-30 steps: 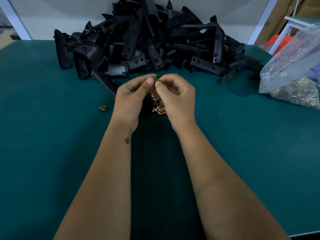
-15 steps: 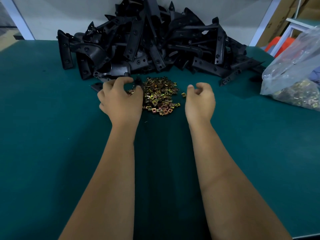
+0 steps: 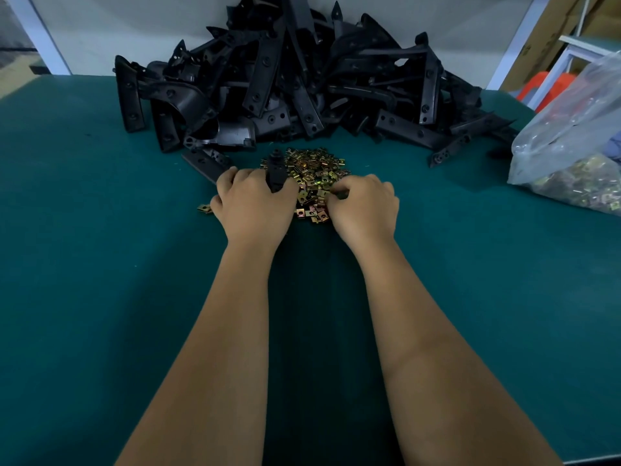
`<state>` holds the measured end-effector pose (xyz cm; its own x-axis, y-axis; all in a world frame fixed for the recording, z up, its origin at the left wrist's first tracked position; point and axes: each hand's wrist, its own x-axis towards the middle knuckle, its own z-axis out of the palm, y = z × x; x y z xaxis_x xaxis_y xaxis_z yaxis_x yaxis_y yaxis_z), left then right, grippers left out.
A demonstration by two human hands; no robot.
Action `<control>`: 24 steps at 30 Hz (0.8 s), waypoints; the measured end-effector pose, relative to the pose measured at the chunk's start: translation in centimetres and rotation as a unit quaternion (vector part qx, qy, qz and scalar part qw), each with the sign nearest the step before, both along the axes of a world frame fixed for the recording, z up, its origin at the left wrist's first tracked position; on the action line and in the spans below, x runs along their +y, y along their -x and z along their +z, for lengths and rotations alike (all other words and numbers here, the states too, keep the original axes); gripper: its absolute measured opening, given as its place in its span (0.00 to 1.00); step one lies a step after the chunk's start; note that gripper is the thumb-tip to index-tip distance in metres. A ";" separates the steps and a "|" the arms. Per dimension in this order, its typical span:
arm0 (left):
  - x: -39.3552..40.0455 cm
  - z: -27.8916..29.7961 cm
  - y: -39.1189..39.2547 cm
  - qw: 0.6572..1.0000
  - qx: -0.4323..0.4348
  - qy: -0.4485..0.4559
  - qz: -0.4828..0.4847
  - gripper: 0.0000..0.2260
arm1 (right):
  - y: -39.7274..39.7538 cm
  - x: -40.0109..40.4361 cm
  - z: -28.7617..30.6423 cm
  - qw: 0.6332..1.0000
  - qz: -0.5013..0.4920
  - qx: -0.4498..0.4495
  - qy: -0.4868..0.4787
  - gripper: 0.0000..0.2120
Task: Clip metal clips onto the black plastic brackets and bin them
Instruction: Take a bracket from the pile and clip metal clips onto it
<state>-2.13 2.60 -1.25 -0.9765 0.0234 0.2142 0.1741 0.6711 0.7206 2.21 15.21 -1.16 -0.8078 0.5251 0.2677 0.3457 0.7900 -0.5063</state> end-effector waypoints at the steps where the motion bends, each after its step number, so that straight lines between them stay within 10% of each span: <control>1: 0.0 0.1 -0.1 1.000 0.009 -0.025 0.000 0.12 | 0.0 0.0 0.0 1.000 0.002 0.009 0.018 0.09; 16: 0.0 0.7 -0.6 0.953 0.079 -0.287 -0.058 0.15 | 0.1 -0.7 1.2 0.842 0.077 0.268 0.462 0.08; 24: -0.3 0.7 -0.2 0.941 0.064 -0.332 -0.017 0.15 | 0.0 -0.3 0.2 0.988 0.009 0.110 0.108 0.10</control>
